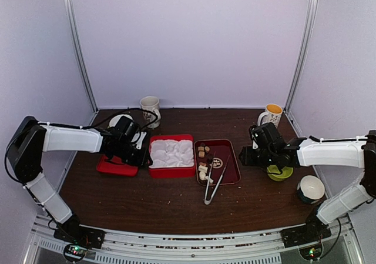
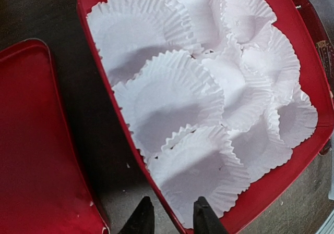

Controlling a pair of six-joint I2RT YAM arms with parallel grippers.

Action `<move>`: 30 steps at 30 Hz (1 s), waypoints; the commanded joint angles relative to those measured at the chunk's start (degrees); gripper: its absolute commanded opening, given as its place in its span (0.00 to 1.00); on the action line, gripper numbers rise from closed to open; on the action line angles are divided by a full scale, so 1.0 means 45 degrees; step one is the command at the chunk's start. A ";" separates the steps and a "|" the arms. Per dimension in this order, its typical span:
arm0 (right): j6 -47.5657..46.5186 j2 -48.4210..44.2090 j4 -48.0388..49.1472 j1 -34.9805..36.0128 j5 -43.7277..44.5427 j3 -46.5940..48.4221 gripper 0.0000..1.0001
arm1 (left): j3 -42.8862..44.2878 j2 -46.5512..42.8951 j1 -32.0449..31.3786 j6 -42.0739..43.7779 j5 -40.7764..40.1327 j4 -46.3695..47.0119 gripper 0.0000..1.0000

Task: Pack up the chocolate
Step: Adjust the packing box at the center of the board.

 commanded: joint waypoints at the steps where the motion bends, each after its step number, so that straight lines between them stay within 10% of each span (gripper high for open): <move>1: -0.0044 -0.0225 0.0121 0.0002 -0.0035 -0.0146 0.44 | -0.0539 -0.0622 -0.0144 0.0395 -0.0389 -0.0550 0.28; 30: 0.0062 -0.0332 0.0399 0.0335 -0.0279 -0.0249 0.44 | -0.1490 -0.1844 -0.0716 0.0943 0.0684 -0.0582 0.27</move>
